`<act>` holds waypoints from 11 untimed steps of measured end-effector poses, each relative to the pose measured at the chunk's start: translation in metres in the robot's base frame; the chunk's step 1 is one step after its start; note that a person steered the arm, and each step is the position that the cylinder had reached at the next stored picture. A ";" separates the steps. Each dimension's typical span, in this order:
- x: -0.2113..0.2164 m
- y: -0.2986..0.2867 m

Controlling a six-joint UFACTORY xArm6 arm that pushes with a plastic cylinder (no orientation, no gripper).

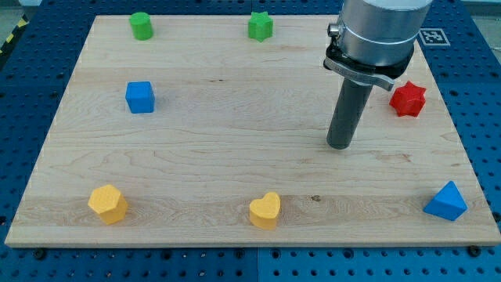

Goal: Move your arm to bottom center

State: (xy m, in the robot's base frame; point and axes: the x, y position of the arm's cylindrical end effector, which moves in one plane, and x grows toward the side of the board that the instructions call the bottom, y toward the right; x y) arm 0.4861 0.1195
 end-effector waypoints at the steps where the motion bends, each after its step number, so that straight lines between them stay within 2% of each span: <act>1: 0.000 0.000; 3: 0.004 0.000; 5: 0.055 0.000; 7: 0.075 0.000; 9: 0.132 -0.026; 11: 0.133 -0.044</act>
